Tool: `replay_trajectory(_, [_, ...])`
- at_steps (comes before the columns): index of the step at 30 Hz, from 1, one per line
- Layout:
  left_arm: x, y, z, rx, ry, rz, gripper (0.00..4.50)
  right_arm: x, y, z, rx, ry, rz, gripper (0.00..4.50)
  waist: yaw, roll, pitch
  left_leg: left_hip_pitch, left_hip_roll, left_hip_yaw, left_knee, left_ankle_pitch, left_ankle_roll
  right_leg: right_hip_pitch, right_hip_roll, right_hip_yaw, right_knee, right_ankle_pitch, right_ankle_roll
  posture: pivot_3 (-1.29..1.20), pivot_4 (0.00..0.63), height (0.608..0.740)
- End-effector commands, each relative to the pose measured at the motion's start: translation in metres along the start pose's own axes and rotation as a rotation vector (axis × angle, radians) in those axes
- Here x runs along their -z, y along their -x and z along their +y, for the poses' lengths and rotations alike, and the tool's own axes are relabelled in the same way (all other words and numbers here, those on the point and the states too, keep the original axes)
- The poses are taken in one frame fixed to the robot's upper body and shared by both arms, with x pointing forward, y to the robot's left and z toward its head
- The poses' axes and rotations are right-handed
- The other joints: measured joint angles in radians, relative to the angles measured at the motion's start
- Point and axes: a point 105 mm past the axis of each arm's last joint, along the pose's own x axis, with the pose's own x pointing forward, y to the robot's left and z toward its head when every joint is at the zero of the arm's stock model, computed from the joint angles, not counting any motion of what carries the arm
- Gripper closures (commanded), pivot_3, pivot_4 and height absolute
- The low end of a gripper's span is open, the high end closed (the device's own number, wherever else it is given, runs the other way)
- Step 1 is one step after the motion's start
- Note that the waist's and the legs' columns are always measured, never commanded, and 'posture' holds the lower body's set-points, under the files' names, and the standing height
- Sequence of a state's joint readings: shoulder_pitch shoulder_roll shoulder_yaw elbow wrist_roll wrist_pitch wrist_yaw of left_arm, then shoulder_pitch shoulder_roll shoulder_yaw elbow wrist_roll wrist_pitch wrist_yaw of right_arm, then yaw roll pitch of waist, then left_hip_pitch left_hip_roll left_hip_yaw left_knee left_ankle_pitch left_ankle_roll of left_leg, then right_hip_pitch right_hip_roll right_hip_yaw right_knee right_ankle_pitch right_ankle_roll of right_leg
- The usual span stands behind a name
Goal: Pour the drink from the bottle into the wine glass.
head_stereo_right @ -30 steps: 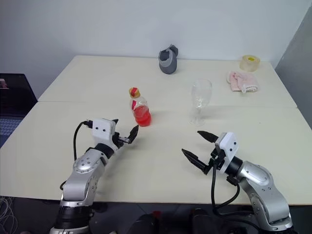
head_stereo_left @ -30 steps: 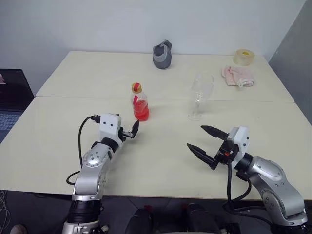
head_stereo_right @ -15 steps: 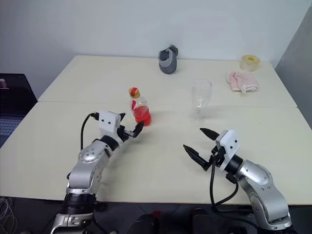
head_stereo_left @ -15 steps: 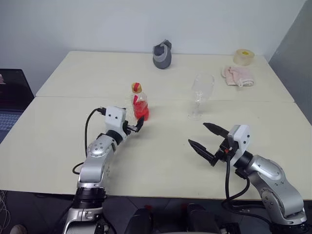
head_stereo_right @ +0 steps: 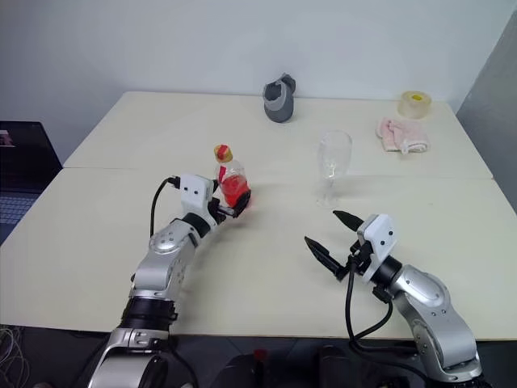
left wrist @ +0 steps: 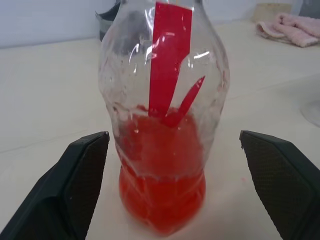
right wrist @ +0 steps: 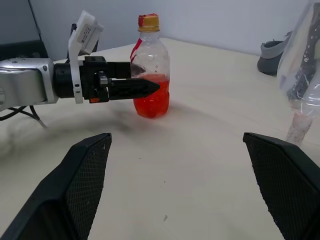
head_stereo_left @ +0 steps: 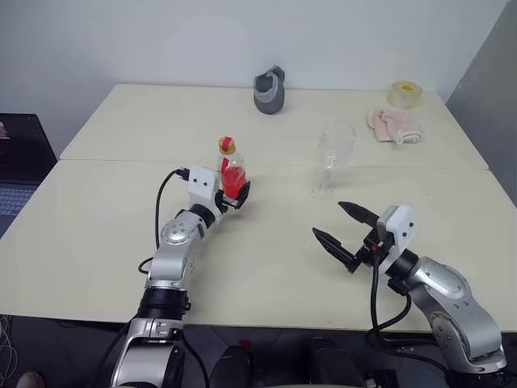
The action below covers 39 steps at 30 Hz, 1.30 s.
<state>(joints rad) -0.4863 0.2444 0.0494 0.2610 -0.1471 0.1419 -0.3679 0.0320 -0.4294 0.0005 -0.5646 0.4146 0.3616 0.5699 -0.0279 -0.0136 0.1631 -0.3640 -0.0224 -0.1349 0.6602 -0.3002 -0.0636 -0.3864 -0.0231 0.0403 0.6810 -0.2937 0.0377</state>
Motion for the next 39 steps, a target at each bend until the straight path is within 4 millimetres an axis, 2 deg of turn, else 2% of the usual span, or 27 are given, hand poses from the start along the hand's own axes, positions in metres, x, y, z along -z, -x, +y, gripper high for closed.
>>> replay_trajectory(1, [-0.009, -0.005, 0.003, -0.008, -0.013, -0.047, 0.02, -0.012, 0.003, 0.002, 0.006, 0.029, -0.027, 0.0, -0.001, 0.0, 0.0, 0.0, 0.0, 0.0, 0.0, 0.0, 0.0, 0.0, 0.0, 0.0, 0.0, 0.0, 0.0, 0.0, 0.15, 0.74])
replay_trajectory(10, [-0.001, -0.017, 0.004, -0.015, -0.006, -0.057, 0.02, -0.014, 0.006, 0.001, 0.03, 0.027, -0.017, 0.0, 0.0, 0.0, 0.0, 0.0, 0.0, 0.0, 0.0, 0.0, 0.0, 0.0, 0.0, 0.0, 0.0, 0.0, 0.0, 0.0, 0.15, 0.74])
replay_trajectory(22, [-0.006, -0.027, -0.006, 0.013, 0.033, -0.116, 0.02, -0.015, 0.008, -0.001, 0.048, 0.031, -0.01, 0.0, -0.001, 0.0, 0.0, 0.0, 0.0, 0.0, 0.0, 0.0, 0.0, 0.0, 0.0, 0.0, 0.0, 0.0, 0.0, 0.0, 0.15, 0.74])
replay_trajectory(39, [-0.011, -0.03, 0.006, -0.022, 0.006, -0.145, 0.02, -0.013, 0.008, -0.002, 0.065, 0.021, -0.01, 0.0, -0.001, -0.001, 0.0, 0.0, -0.001, 0.0, 0.0, 0.0, 0.0, 0.0, 0.0, 0.0, 0.0, 0.0, 0.001, 0.0, 0.15, 0.74])
